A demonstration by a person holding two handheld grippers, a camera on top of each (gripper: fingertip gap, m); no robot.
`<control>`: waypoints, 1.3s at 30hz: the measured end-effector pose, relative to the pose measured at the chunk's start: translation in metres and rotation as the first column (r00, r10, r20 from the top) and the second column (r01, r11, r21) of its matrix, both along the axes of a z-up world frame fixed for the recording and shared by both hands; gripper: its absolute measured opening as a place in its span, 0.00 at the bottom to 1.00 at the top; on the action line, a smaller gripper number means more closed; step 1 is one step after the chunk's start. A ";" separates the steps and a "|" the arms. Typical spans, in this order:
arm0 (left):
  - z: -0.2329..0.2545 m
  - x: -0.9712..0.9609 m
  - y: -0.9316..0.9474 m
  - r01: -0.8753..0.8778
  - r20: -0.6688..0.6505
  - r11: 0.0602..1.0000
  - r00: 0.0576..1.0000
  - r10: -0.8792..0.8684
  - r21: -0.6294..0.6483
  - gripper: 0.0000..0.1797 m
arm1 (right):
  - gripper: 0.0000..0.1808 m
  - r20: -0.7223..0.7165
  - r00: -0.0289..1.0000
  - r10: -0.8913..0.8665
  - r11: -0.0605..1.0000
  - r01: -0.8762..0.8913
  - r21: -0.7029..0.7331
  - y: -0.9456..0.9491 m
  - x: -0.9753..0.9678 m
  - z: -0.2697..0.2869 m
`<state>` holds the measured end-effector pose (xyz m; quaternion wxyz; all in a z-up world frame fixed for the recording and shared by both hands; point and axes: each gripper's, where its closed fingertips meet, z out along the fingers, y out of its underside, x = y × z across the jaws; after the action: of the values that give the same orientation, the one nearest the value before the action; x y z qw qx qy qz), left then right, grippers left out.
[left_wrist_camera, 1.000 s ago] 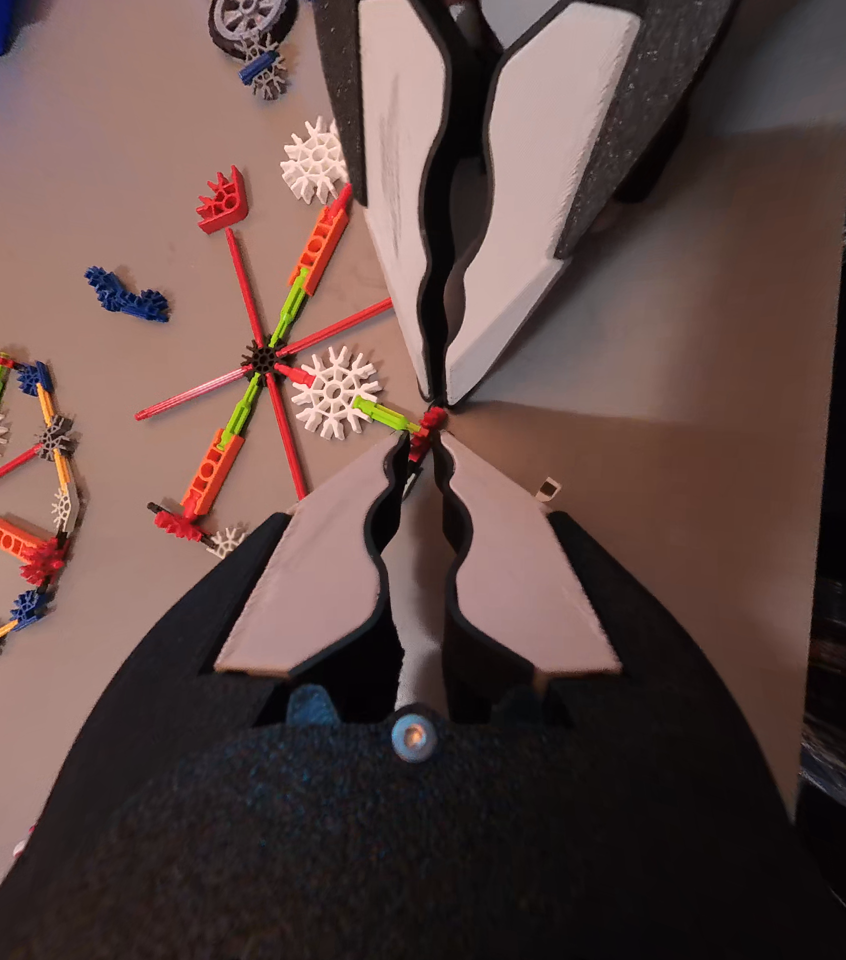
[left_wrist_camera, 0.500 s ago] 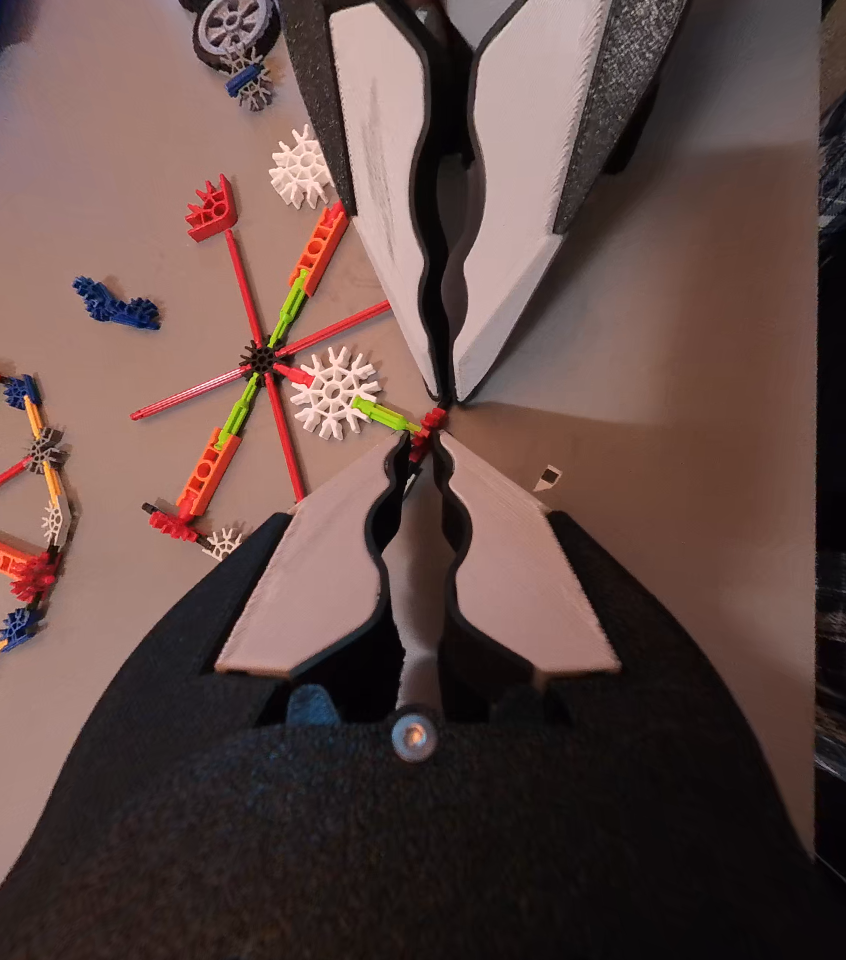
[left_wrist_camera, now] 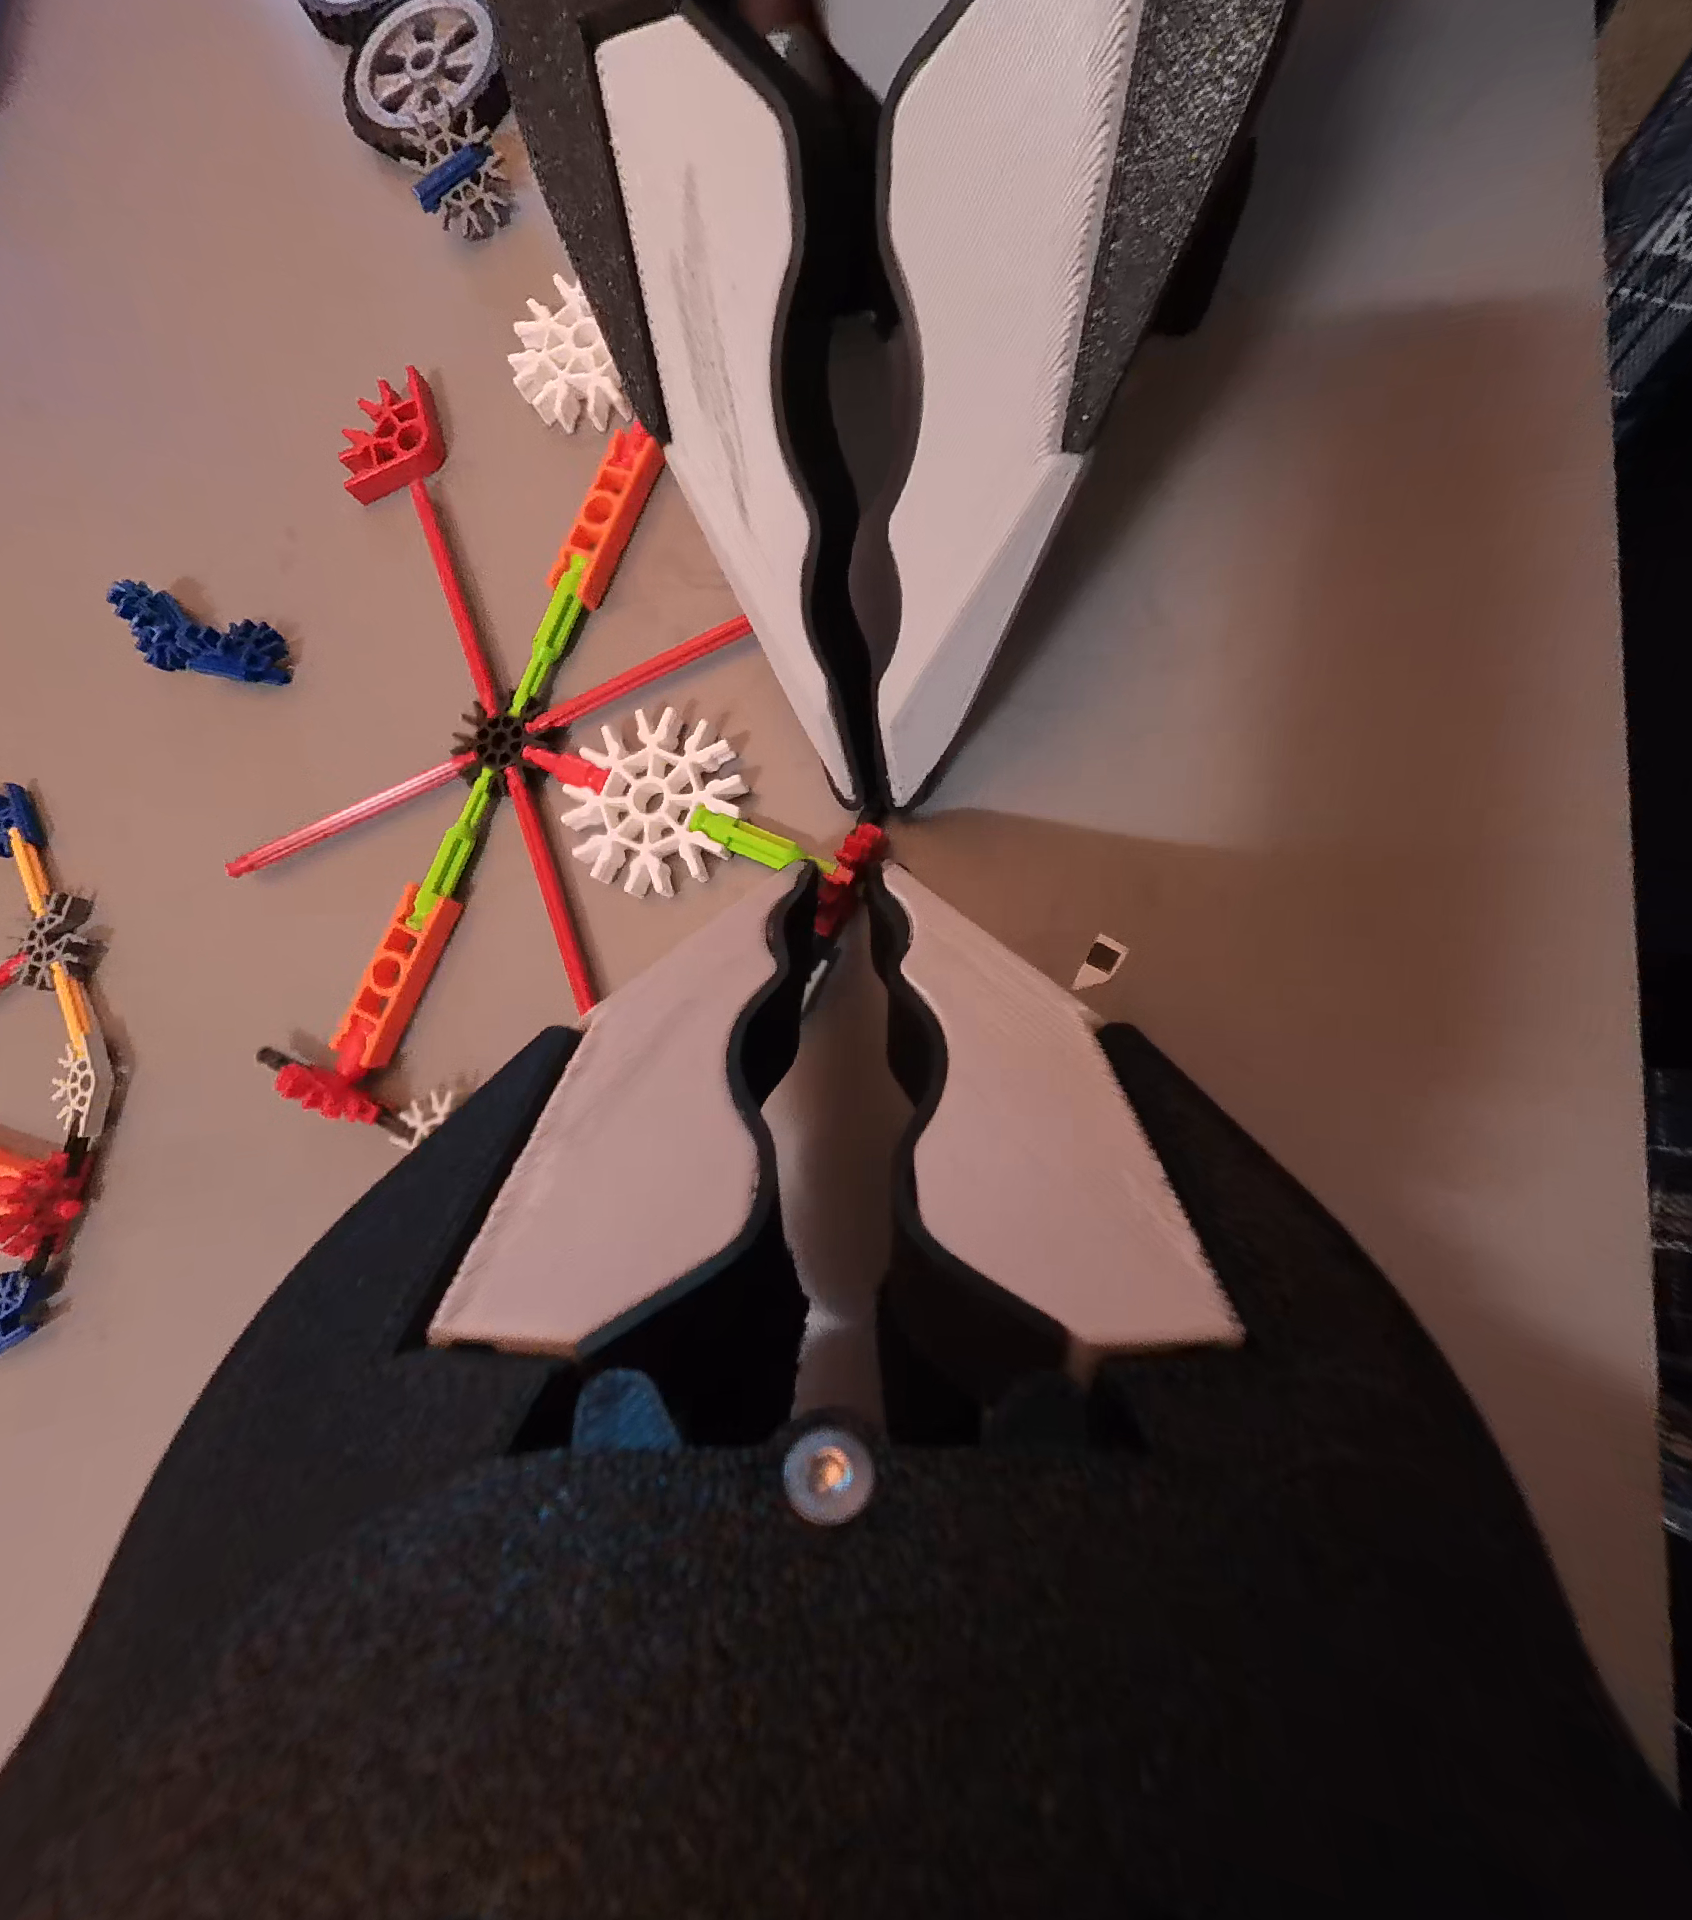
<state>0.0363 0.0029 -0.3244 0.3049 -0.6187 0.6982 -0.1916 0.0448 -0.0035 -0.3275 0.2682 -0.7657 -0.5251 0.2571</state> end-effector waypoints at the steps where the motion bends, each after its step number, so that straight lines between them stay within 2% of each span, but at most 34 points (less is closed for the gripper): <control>1: 0.000 0.000 0.000 0.001 0.001 1.000 1.000 -0.001 -0.005 0.04 | 0.01 0.000 1.000 0.004 1.000 -0.004 0.002 0.000 0.000 0.000; 25: -0.001 0.000 -0.002 0.073 0.003 0.995 0.997 -0.073 -0.071 0.04 | 0.01 -0.003 0.992 0.124 0.992 -0.124 -0.006 -0.004 -0.003 0.000; 39: -0.001 0.004 -0.006 0.086 0.017 0.994 0.996 -0.084 -0.073 0.04 | 0.01 -0.037 0.997 0.064 0.998 -0.065 -0.025 -0.005 0.002 0.000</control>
<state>0.0405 -0.0026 -0.3253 0.2783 -0.5979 0.7142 -0.2344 0.0470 -0.0086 -0.3272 0.2592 -0.7469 -0.5412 0.2865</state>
